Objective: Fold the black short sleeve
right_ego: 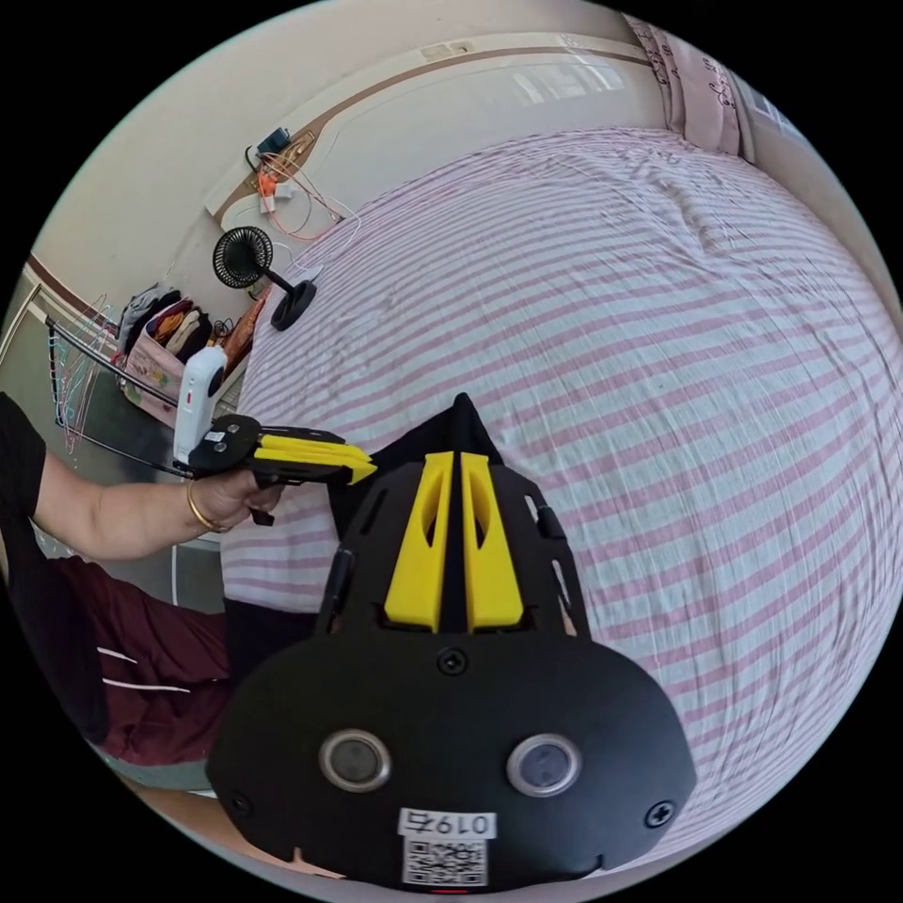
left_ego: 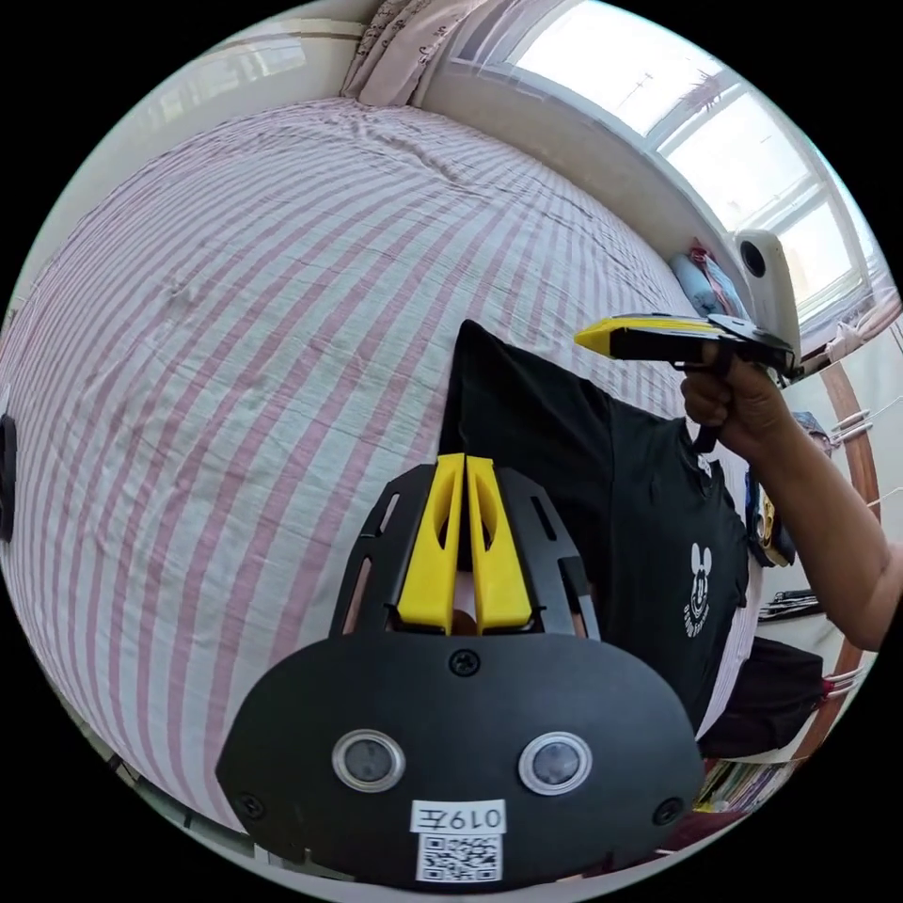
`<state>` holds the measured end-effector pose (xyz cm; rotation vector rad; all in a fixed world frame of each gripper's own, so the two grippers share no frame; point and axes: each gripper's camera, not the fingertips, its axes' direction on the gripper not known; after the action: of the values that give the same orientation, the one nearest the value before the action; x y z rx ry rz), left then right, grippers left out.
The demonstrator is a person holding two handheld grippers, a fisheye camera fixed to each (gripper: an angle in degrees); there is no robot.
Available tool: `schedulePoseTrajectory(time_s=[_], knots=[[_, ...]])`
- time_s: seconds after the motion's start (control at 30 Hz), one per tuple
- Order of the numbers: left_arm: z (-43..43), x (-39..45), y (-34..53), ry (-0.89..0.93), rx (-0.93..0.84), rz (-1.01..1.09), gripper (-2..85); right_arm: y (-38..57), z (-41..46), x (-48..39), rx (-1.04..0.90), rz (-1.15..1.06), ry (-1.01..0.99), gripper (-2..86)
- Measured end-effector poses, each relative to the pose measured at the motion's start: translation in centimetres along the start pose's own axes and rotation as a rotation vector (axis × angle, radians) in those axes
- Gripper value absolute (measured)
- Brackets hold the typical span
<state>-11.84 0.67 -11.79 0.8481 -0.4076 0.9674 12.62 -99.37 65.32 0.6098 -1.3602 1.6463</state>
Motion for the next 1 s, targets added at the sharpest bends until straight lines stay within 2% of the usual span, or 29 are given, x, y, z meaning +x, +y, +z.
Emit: schedulePoseTrajectory(time_s=[0.3, 0.57, 0.7, 0.77, 1.0], knots=[[0.0, -1.2, -1.2, -0.011, -0.05, -0.026, 0.8, -2.3, 5.9, -1.1, -0.124, -0.107, 0.038, 3.4], [-0.6, -2.7, -3.0, 0.024, -0.105, -0.001, 1.2, -4.8, 11.0, -3.5, -0.245, -0.23, 0.231, 3.3], [-2.1, -3.8, -2.8, 0.038, -0.087, -0.029, 1.8, -5.7, 10.1, -3.6, -0.193, -0.214, 0.191, 4.3], [-2.6, -4.7, -2.2, 0.102, -0.098, -0.074, 2.5, -5.9, 9.5, -3.3, -0.17, -0.196, 0.18, 4.6], [-2.2, -4.7, -1.2, 0.076, -0.134, -0.112, 7.9, -6.7, 9.5, -2.1, -0.24, -0.161, 0.095, 7.8]])
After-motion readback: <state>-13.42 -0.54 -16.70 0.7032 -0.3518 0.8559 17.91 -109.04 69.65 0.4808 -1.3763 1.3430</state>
